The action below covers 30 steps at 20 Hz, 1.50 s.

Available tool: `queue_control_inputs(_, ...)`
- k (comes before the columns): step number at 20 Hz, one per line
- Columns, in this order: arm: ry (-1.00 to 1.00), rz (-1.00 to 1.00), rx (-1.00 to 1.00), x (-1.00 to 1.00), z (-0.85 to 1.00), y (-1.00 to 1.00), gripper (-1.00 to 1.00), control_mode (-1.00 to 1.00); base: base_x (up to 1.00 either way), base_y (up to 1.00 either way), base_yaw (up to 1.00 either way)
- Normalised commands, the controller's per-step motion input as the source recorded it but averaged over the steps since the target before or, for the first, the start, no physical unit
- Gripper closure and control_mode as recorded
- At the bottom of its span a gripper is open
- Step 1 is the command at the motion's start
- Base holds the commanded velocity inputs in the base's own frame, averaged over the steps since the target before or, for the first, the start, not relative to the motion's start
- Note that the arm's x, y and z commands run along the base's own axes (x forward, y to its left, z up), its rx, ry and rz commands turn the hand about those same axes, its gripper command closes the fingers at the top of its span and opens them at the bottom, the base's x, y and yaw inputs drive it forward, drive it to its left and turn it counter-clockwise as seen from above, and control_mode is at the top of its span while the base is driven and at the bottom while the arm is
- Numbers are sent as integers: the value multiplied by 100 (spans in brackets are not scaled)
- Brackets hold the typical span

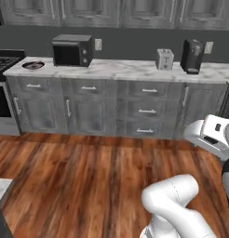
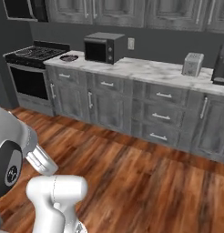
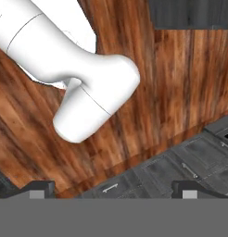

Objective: Place the cold items (tomato and lemon wedge) from the fridge in one tupperware on the dining counter. Place the warm items (hot dog and kebab skewer) in the stove area in another tupperware.

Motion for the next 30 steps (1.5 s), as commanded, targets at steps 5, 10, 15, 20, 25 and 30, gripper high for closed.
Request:
queue_control_inputs(5, 0, 0, 0, 0, 0, 0, -100, 100, 100, -1, 23)
queue_control_inputs(10, 0, 0, 0, 0, 0, 0, -100, 100, 100, 0, 26)
queue_control_inputs(15, 0, 0, 0, 0, 0, 0, -100, 100, 100, 0, 28)
queue_control_inputs(20, 0, 0, 0, 0, 0, 0, -100, 100, 100, 1, 24)
queue_control_inputs(25, 0, 0, 0, 0, 0, 0, -100, 100, 100, 22, 18)
queue_control_inputs(30, 0, 0, 0, 0, 0, 0, -100, 100, 98, 64, 0)
